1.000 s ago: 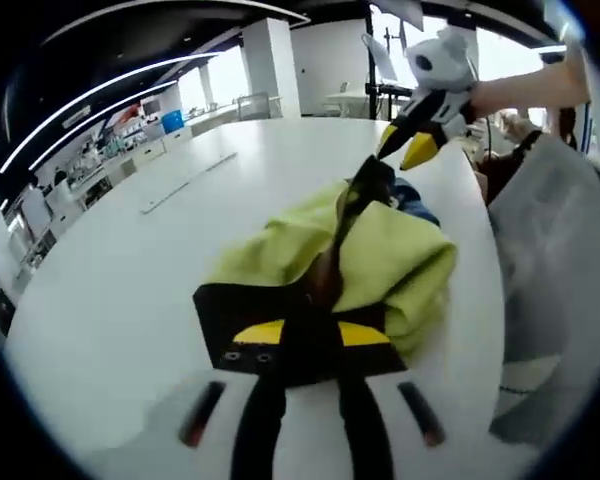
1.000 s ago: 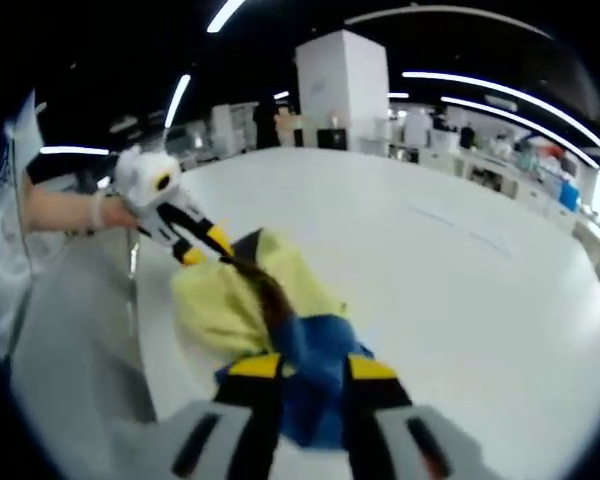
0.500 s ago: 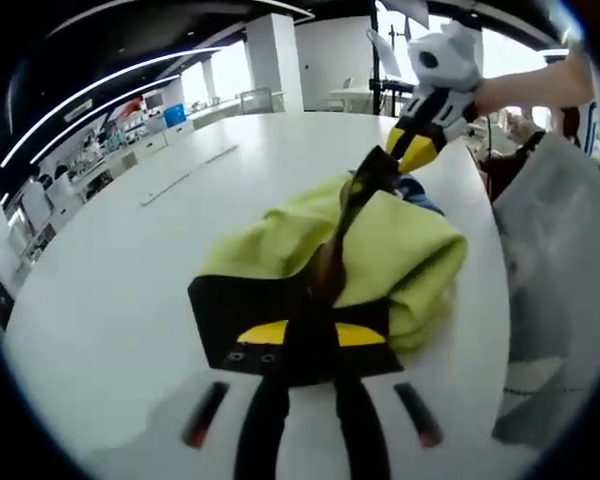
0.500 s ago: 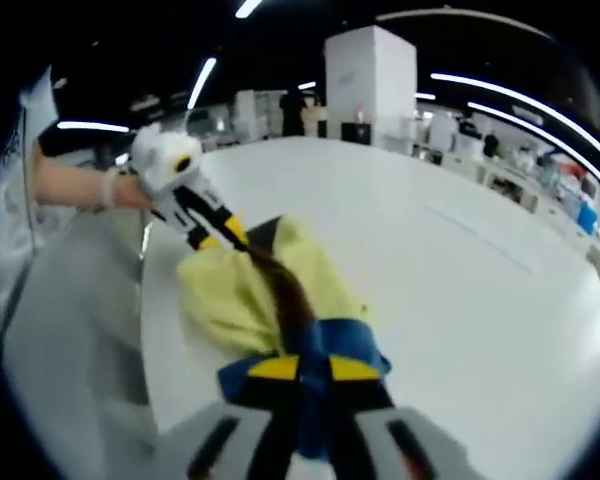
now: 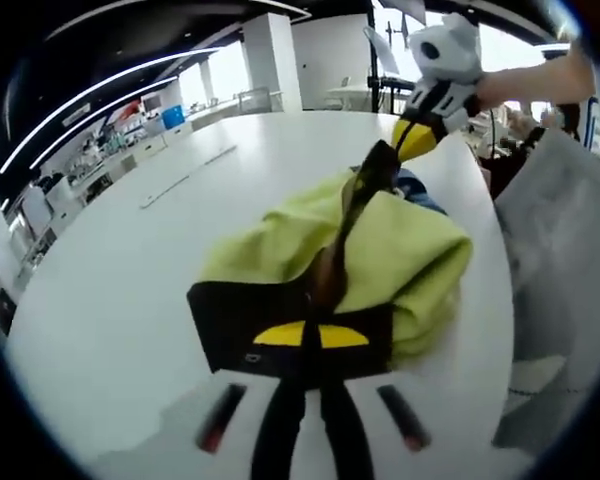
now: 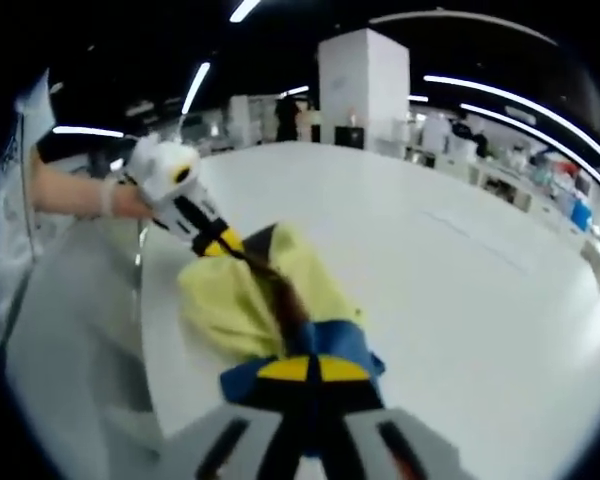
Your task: Fold the garment on the visible template until the final outline fits inside the template.
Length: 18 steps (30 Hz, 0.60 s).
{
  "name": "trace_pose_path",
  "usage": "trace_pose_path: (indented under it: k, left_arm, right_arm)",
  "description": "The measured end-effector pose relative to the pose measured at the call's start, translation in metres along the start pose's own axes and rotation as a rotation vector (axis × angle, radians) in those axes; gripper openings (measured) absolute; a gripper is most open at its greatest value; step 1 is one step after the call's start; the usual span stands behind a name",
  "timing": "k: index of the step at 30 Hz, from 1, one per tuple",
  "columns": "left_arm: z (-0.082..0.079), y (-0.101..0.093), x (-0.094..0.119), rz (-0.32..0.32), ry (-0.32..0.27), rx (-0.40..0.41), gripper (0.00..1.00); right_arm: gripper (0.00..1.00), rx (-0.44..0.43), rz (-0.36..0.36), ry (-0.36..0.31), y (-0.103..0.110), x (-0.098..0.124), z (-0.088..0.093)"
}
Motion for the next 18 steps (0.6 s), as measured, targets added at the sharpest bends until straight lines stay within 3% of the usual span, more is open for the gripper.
trace_pose_path:
  k: [4, 7, 10, 14, 18]
  left_arm:
    - [0.000, 0.003, 0.004, -0.004, -0.002, 0.025, 0.00]
    - [-0.010, 0.004, 0.012, 0.000, -0.034, 0.061, 0.00]
    - [-0.025, 0.013, 0.026, -0.004, -0.097, 0.100, 0.00]
    - [-0.045, 0.022, 0.045, -0.035, -0.138, 0.089, 0.00]
    - [-0.076, 0.030, 0.067, -0.037, -0.215, 0.106, 0.00]
  right_arm:
    - [0.00, -0.013, 0.009, -0.012, -0.004, 0.004, -0.004]
    - [0.00, -0.032, 0.034, -0.034, -0.009, 0.008, -0.013]
    - [0.00, -0.037, 0.048, -0.061, -0.012, 0.014, -0.024]
    - [0.00, -0.059, 0.059, -0.127, -0.016, 0.027, -0.049]
    - [0.00, -0.026, 0.072, -0.171, -0.020, 0.040, -0.075]
Point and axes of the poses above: the point that each gripper's makers call its tool centre point, and the gripper's own axes: x roughly backward along the fingers, y roughly to its left, z roughly out of its underside, the point moved 1 cm from there along x, roughly backward along the fingers, and after that the axes turned 10 degrees about x, right-handed, at the moved point
